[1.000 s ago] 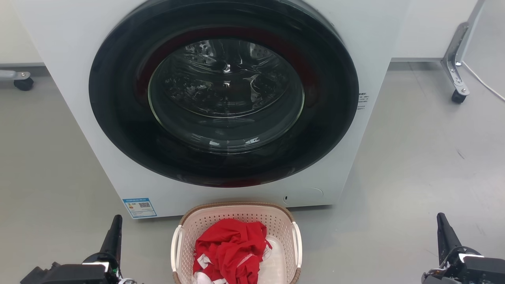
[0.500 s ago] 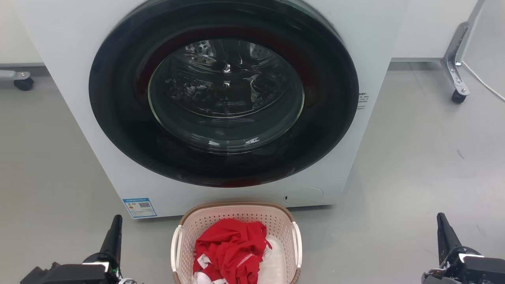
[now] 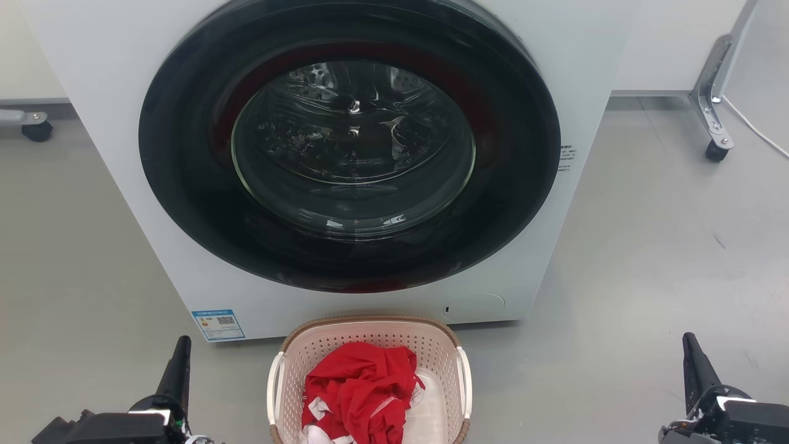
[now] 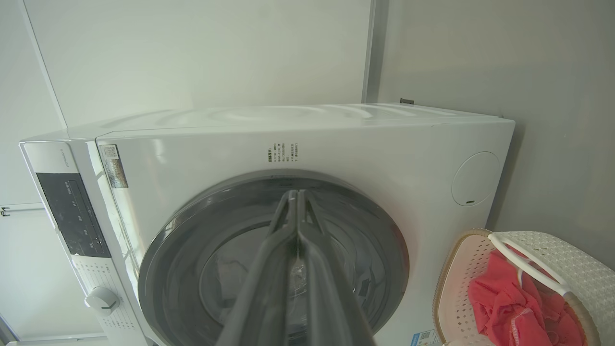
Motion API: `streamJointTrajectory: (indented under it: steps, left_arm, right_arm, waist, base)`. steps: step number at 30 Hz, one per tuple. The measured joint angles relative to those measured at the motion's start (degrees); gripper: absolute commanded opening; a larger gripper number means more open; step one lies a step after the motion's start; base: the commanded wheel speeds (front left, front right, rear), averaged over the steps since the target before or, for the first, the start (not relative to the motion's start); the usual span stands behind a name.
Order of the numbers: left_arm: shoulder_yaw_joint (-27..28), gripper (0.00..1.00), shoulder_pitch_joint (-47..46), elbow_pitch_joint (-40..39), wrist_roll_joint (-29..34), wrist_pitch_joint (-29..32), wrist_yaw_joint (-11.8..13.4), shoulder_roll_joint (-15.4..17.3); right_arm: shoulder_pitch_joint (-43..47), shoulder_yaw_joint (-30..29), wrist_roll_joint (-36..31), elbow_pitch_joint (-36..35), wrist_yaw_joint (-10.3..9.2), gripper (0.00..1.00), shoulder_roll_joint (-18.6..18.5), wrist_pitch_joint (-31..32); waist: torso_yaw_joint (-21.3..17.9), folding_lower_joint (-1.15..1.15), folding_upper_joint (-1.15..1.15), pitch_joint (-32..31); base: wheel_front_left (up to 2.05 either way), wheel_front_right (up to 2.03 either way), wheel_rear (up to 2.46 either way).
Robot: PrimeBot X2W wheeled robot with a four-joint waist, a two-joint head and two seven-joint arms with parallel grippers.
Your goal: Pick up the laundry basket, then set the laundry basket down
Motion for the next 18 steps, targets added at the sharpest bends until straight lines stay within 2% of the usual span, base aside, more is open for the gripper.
streamJointTrajectory:
  steps: [18]
  left_arm:
    - [0.0,0.0,0.0,-0.01,-0.01,0.0,0.0,-0.01]
  right_arm:
    - [0.0,0.0,0.0,-0.02,0.0,0.0,0.0,0.0]
  waist:
    - [0.0,0.0,0.0,0.0]
  base:
    - [0.0,0.0,0.0]
